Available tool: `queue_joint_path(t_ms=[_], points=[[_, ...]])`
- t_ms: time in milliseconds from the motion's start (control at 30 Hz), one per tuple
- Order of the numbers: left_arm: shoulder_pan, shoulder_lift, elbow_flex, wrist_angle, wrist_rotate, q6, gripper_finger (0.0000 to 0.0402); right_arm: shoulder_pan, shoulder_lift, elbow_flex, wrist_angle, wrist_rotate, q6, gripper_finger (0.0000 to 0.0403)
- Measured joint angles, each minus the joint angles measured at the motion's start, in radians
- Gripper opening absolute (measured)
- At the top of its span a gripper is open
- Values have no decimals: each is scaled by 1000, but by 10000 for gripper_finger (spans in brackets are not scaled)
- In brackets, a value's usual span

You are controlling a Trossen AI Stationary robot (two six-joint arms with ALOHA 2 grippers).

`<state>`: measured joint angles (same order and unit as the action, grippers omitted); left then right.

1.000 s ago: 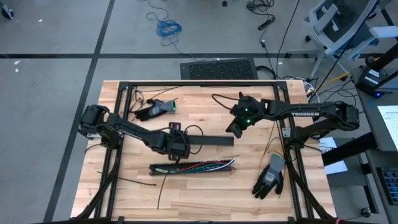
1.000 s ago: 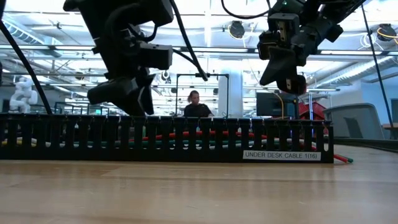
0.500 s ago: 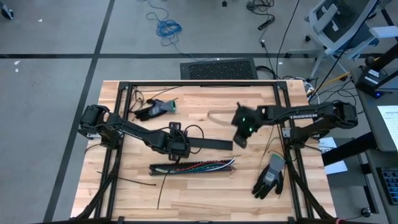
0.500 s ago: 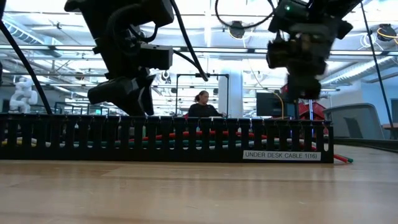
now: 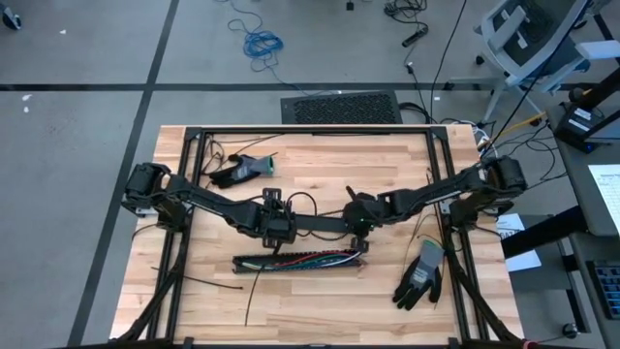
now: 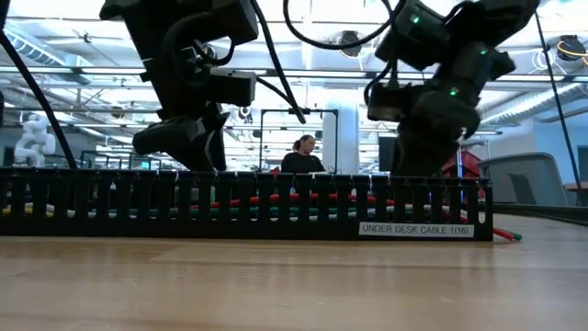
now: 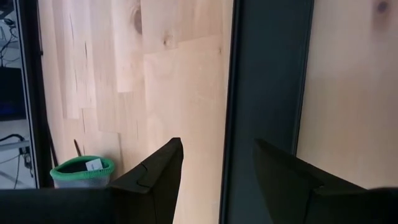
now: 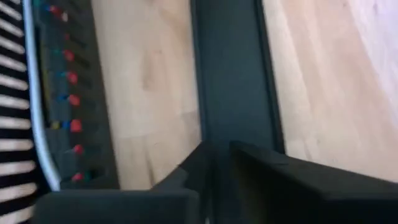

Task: Ziptie cables
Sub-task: Close the black cable duct

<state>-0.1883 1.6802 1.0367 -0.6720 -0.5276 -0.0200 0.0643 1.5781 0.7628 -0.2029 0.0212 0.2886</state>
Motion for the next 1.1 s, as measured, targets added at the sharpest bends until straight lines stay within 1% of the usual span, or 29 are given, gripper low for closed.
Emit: queue_joint_path(t_ms=[100, 233, 333, 400, 467, 567, 700, 767, 933, 1000, 1033, 1100], points=[[0, 0, 0, 0, 0, 0, 192, -24, 11, 0, 7, 6, -25, 103], [0, 0, 0, -3, 0, 0, 192, -71, 8, 0, 8, 11, -35, 185], [0, 0, 0, -3, 0, -1, 192, -108, 8, 0, 13, 37, -64, 240], [0, 0, 0, -3, 0, -1, 192, -135, 8, 0, 13, 30, -91, 268], [0, 0, 0, -3, 0, -1, 192, -156, 8, 0, 11, -5, -105, 282], [0, 0, 0, -2, 0, -1, 192, -165, 13, 0, 8, -23, -107, 284], [0, 0, 0, 0, 0, -4, 192, -160, 48, 0, 39, -32, -99, 272], [0, 0, 0, 0, 0, -4, 192, -157, 80, 0, 82, -63, -90, 266], [0, 0, 0, -2, 0, -4, 192, -143, 191, 7, 179, -46, -65, 256], [0, 0, 0, -2, 0, -9, 192, -136, 247, 15, 197, -27, -69, 231], [0, 0, 0, -6, 0, -25, 192, -130, 259, 18, 197, -3, -64, 209], [0, 0, 0, -18, 1, -69, 192, -119, 259, 19, 191, 25, -26, 146]])
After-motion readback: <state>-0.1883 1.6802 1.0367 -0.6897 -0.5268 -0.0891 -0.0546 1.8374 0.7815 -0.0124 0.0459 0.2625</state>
